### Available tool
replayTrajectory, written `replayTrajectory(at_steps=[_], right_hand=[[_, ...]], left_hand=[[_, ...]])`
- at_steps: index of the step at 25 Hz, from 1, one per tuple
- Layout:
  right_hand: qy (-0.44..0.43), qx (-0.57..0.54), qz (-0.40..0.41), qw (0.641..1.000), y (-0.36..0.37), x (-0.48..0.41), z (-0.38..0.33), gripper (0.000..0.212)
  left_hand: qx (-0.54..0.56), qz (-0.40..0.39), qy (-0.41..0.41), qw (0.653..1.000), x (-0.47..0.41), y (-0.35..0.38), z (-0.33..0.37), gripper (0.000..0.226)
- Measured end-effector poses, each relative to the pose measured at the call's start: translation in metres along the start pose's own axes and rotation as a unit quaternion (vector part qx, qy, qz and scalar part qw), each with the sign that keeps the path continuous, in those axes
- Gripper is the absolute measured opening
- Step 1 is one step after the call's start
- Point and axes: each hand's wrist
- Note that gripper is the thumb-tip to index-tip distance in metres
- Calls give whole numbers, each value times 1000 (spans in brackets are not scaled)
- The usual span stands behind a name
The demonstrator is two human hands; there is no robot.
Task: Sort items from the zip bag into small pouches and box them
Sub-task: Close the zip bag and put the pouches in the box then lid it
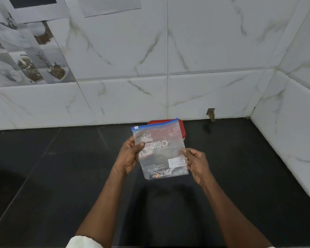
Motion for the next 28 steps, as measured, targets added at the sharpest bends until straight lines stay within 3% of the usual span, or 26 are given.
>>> replayTrajectory(at_steps=[4,8,12,18,22,27,28], right_hand=[[-1,22,26,999,-1,4,-2,15],[54,44,-10,998,-5,7,-4,32],[-27,42,-22,999,7,3,-21,25],[-81,33,-7,996,15,-9,-41,14],[-94,42,46,994,17,-13,-38,21],[-58,80,91,991,18,-14,-37,11],[-71,125,107,984,20,-14,-39,20]], left_hand=[[-8,39,9,999,2,10,-2,22],[-33,108,21,993,-4,11,-7,20],[-96,68,21,993,2,20,-12,19],[-77,75,23,994,4,17,-2,30],[-89,106,9,990,5,13,-1,12],[-85,186,22,979,1,16,-6,13],[-78,195,26,977,0,17,-7,12]])
Point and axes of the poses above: each hand's wrist, its own x-axis away from the middle knuckle, its own y-axis out of the palm, z = x × y
